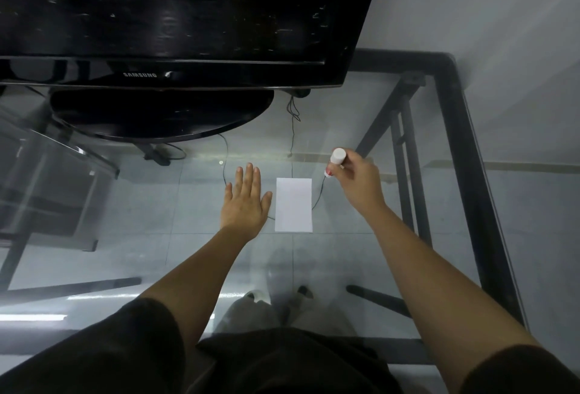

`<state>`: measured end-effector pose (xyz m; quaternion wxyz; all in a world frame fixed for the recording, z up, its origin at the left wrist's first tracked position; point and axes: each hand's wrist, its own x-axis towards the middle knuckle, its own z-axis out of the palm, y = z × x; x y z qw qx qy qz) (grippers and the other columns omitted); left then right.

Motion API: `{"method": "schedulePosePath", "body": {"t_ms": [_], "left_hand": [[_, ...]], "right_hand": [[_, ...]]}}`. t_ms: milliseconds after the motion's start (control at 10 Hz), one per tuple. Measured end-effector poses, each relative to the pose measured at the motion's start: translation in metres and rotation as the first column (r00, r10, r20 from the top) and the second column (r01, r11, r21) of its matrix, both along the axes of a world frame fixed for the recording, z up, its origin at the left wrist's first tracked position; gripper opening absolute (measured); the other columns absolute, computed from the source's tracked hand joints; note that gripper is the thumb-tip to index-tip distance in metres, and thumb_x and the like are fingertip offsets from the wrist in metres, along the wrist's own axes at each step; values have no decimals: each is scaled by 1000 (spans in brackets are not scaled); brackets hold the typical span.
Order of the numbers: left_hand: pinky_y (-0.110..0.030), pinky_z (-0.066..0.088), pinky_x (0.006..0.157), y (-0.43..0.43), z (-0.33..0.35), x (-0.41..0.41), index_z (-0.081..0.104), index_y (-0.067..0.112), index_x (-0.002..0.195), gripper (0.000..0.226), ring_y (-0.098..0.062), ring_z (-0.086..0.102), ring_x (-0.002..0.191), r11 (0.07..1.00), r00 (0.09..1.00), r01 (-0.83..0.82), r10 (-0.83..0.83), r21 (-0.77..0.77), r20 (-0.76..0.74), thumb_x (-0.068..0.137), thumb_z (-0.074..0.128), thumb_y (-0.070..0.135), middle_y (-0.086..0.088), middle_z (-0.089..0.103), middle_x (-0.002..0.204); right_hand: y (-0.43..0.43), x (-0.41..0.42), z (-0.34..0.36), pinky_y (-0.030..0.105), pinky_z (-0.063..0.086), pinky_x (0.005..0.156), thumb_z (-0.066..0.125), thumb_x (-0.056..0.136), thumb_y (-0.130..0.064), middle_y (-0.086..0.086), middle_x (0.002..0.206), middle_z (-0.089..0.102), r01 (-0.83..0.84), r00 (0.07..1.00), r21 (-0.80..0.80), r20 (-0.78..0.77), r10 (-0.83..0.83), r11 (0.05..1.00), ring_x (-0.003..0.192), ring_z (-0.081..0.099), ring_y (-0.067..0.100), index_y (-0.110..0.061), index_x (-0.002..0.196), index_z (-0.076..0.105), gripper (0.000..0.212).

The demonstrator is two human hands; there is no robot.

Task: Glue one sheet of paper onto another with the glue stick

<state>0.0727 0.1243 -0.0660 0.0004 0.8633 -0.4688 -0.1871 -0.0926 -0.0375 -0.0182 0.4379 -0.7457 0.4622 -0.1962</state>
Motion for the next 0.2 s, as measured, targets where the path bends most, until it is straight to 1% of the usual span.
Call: {"method": "schedulePosePath", "body": {"t_ms": [100,200], "left_hand": [[-41,-2,115,1,2,0,-11,12,145,61,-22,-16,142,1000,1000,16,-16,9,1,97,8,45,-5,-14,156],[-39,0,116,-5,13,9,-9,12,146,61,-21,-13,143,998,998,-6,2,-56,-70,98,12,43,-6,-12,157]], "right_hand": [[-1,0,2,20,43,84,69,80,-26,-2,108,61,-39,999,20,-20,39,999,104,58,19,-17,123,53,47],[-6,1,17,30,36,101,68,79,-39,0,139,46,-21,1000,77,19,20,997,125,42,13,-19,137,38,68]]}}
